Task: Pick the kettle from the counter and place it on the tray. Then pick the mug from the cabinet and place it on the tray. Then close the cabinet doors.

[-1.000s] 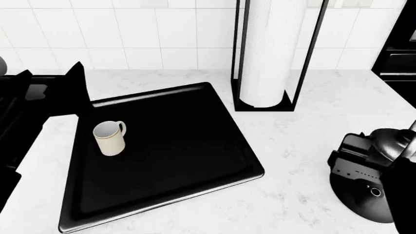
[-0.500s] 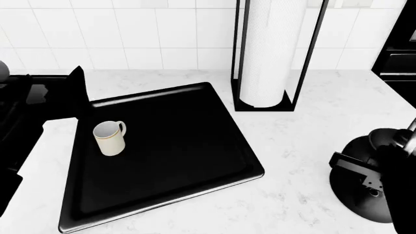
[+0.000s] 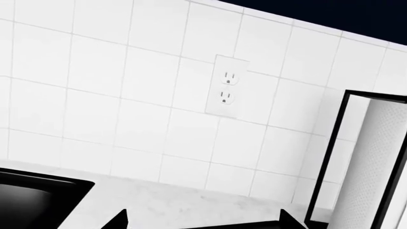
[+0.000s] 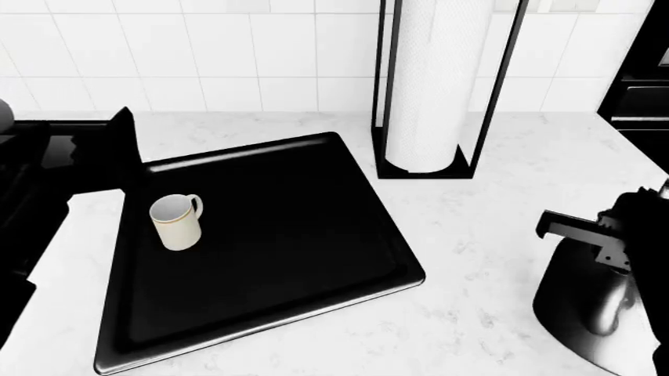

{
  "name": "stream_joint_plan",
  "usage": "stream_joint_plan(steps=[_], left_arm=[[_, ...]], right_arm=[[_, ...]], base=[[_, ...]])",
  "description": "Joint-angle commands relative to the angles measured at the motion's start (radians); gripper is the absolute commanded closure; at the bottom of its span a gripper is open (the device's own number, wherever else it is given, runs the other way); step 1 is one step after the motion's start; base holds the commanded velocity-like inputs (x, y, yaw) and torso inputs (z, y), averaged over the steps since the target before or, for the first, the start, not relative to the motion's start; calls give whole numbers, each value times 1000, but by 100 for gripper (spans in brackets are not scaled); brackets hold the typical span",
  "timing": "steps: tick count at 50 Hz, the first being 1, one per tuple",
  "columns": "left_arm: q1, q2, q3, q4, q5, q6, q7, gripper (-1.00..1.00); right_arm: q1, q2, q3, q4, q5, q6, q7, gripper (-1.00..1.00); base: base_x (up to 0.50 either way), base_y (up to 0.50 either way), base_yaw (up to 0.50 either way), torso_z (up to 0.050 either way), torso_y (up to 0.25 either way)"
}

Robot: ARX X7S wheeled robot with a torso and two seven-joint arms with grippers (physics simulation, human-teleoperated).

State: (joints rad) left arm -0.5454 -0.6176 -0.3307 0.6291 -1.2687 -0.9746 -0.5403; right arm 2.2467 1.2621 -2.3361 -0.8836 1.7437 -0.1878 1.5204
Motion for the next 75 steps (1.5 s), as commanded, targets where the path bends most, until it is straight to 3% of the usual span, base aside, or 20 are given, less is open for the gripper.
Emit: stream_joint_plan(steps=[1,12,28,54,75], left_arm=[[-4,-6,-3,-3,-7,3,-3,-100],[8,-8,-4,-8,5,15,9,-100],[-1,-22,-17,-12,-12,17,-1,-100],[46,-27,-44,-11,4,45,19,-100],[52,-35,-52,-24,1,52,18,-100]], right_arm=[[99,-58,163,26,121,157,-22,100],[95,-161,415,60,248,363,-27,100],[59,-374,576,118,204,430,-159,100],[-67,-700,599,171,51,445,-209,100],[-235,-823,613,257,-142,354,-306,100]], base=[[0,0,0,0,0],[0,0,0,1,1],[0,0,0,0,1],[0,0,0,0,0],[0,0,0,0,0]])
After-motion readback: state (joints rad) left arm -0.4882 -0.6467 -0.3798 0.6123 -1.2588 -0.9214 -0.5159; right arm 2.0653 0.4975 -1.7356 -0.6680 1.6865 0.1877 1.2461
